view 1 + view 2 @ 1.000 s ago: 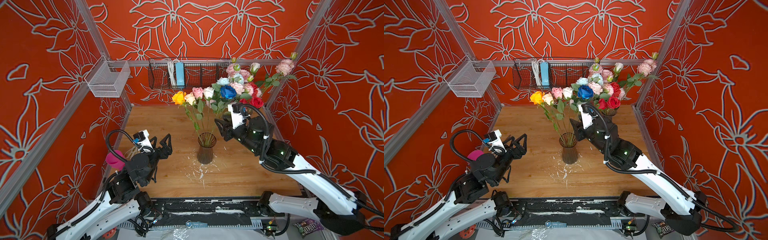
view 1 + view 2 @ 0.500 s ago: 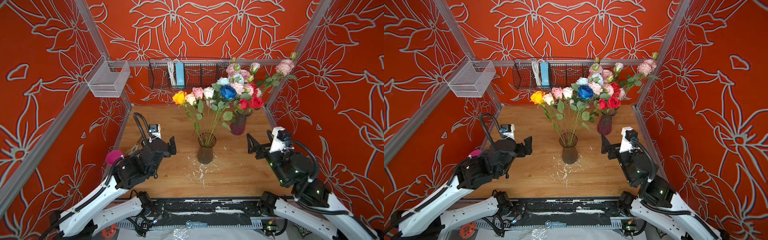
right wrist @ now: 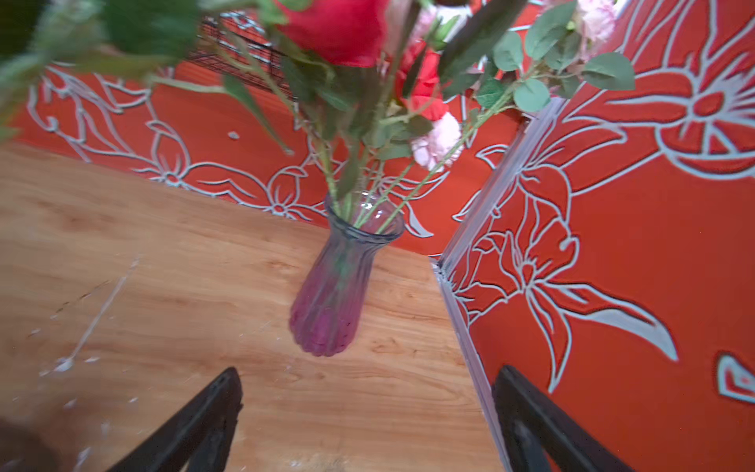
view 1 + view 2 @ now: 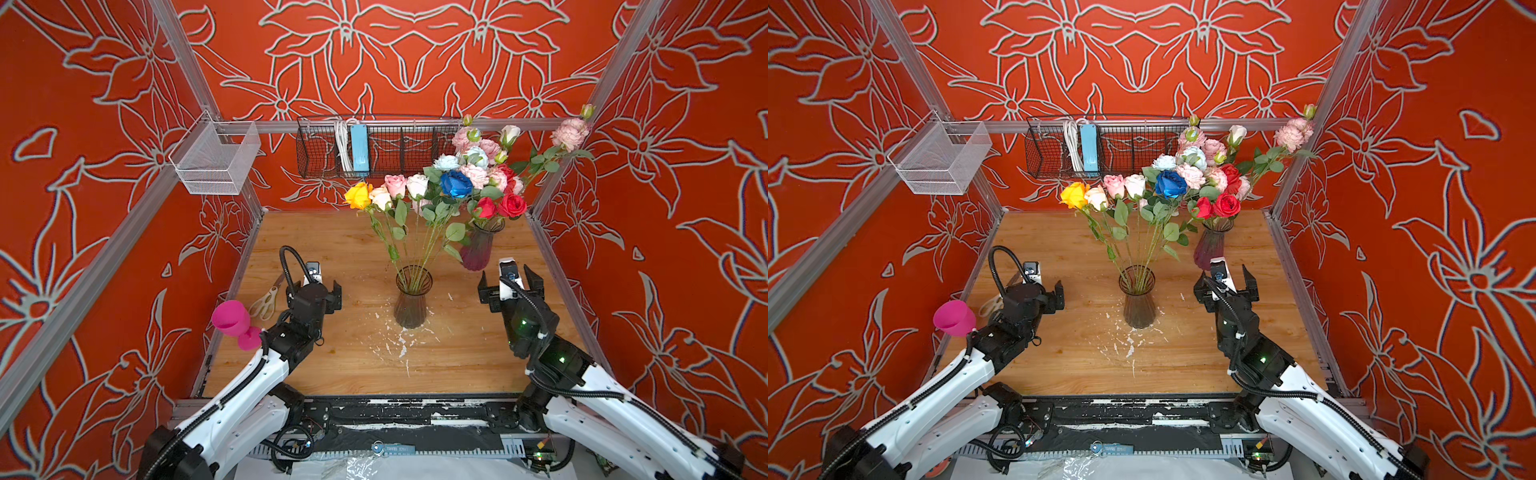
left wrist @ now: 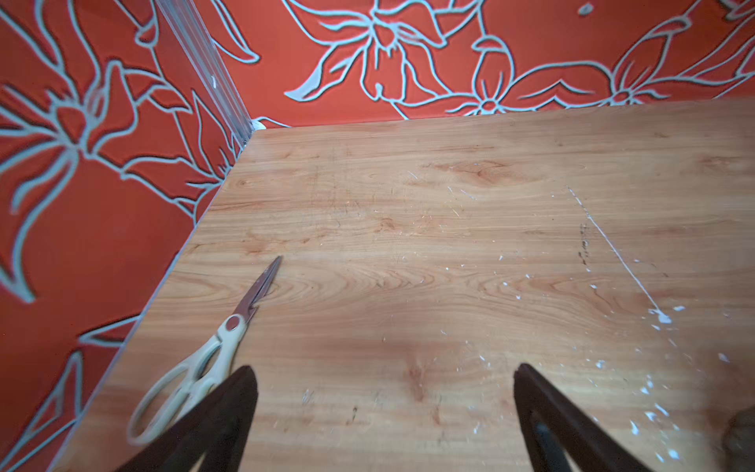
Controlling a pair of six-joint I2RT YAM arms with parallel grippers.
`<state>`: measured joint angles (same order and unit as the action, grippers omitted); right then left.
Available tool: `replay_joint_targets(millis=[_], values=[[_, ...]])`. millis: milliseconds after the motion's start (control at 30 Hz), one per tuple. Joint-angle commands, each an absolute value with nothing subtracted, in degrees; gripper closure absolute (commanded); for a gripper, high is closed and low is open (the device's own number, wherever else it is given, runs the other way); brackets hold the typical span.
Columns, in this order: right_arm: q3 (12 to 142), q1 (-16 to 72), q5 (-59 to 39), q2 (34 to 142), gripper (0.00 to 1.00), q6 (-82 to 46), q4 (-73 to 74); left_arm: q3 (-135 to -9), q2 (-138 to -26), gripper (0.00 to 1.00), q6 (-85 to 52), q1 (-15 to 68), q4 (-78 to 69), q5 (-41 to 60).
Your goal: Arrange the flowers into the vase
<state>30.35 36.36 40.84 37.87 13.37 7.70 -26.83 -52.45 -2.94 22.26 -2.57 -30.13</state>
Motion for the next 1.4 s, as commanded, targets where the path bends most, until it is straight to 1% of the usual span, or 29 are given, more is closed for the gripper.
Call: replay_joint_targets(millis=[0, 100, 167, 200, 233, 267, 333, 400, 467, 500, 533, 600, 633, 667, 700, 733, 767, 800, 867, 933, 1000, 1033, 1067, 1100, 1133, 1200, 1267, 1333, 1367], values=[[27.27, 31.24, 29.54, 41.29, 0.03, 18.06, 25.29, -25.02, -60.76, 0.03, 2.27, 21.36, -15.03, -30.82], [29.26, 26.93, 27.07, 47.64, 0.03, 18.38, 23.01, -21.62, -67.31, 0.03, 3.41, 20.24, -24.90, -30.39], [27.77, 23.23, 22.86, 50.82, 0.03, 16.06, 23.73, -21.26, -71.90, 0.03, 3.93, 17.24, -29.91, -25.86], [26.50, 21.22, 21.94, 52.49, 0.03, 12.37, 25.01, -24.41, -73.76, 0.03, 4.65, 16.41, -25.86, -25.10], [24.89, 18.90, 20.24, 54.23, 0.03, 9.06, 26.88, -26.95, -75.61, 0.03, 5.82, 14.68, -22.96, -21.92], [23.69, 17.26, 17.96, 55.50, 0.03, 7.69, 27.61, -28.21, -77.19, 0.03, 5.94, 13.32, -22.34, -20.77], [22.07, 15.70, 13.67, 58.00, 0.03, 10.21, 26.31, -28.33, -79.58, 0.03, 5.96, 11.08, -25.21, -19.88], [20.17, 15.12, 14.69, 60.80, 0.03, 9.43, 28.79, -29.09, -78.32, 0.03, 4.60, 9.44, -21.56, -17.30], [17.61, 13.47, 14.09, 64.98, 0.03, 8.70, 34.88, -26.17, -76.43, 0.03, 2.72, 6.91, -24.73, -14.95], [16.12, 13.18, 14.90, 67.91, 0.03, 8.66, 39.80, -23.97, -75.40, 0.03, 0.45, 3.89, -27.15, -11.91], [14.42, 12.79, 15.12, 71.33, 0.03, 8.46, 45.62, -20.63, -75.68, 0.03, -2.43, 0.98, -32.79, -10.54], [12.52, 11.61, 17.55, 78.54, 0.02, 7.00, 57.16, -15.88, -76.67, 0.03, -4.46, -1.30, -42.46, -9.88], [12.56, 11.21, 20.47, 79.94, 0.03, 5.96, 59.26, -16.86, -75.57, 0.03, -4.17, -1.37, -39.19, -9.10], [12.53, 11.16, 20.51, 78.47, 0.03, 5.22, 56.82, -18.27, -75.07, 0.03, -4.04, -1.40, -35.53, -8.31], [13.42, 10.47, 19.60, 76.43, 0.02, 4.12, 51.41, -19.01, -75.76, 0.03, -4.16, -1.33, -35.13, -8.47], [14.13, 8.75, 18.00, 77.01, 0.03, 2.77, 50.44, -19.87, -77.03, 0.03, -4.93, -1.43, -35.14, -10.19], [14.87, 7.24, 18.02, 79.61, 0.02, 0.73, 50.58, -20.56, -76.83, 0.03, -5.01, -1.57, -33.23, -10.05], [16.41, 5.97, 19.35, 84.45, 0.03, 0.12, 54.99, -20.71, -76.69, 0.03, -5.05, -1.58, -32.78, -9.81], [18.34, 4.34, 17.47, 80.02, 0.03, -2.75, 43.52, -20.49, -76.79, 0.03, -5.05, -1.69, -33.32, -9.72], [16.89, 3.77, 16.59, 83.40, 0.03, -1.71, 52.73, -20.48, -76.82, 0.03, -5.01, -1.69, -33.53, -9.83], [18.33, 3.63, 16.42, 80.61, 0.03, -3.00, 44.74, -20.57, -76.89, 0.03, -5.01, -1.67, -33.17, -9.80], [17.56, 3.70, 16.71, 82.27, 0.03, -2.19, 49.50, -20.48, -76.82, 0.03, -4.88, -1.65, -33.46, -9.77], [17.12, 3.78, 16.76, 82.62, 0.03, -2.04, 50.88, -20.49, -76.48, 0.03, -4.71, -1.61, -33.05, -9.56], [18.04, 3.78, 16.79, 81.06, 0.03, -2.58, 46.05, -20.58, -76.54, 0.03, -4.67, -1.62, -33.16, -9.64], [17.99, 3.81, 16.55, 80.68, 0.03, -2.68, 45.65, -20.64, -76.81, 0.03, -4.61, -1.64, -33.18, -9.66], [17.10, 3.78, 16.55, 82.07, 0.03, -2.00, 49.95, -20.66, -76.72, 0.03, -4.58, -1.53, -33.09, -9.65], [18.06, 3.82, 16.53, 80.66, 0.02, -2.56, 45.64, -20.65, -76.65, 0.03, -4.57, -1.50, -32.91, -9.63], [17.49, 3.79, 16.56, 81.60, 0.03, -2.09, 48.43, -20.65, -76.71, 0.03, -4.57, -1.50, -33.02, -9.67], [17.84, 3.82, 16.61, 81.04, 0.03, -2.21, 46.92, -20.66, -76.69, 0.03, -4.57, -1.54, -33.03, -9.67]])
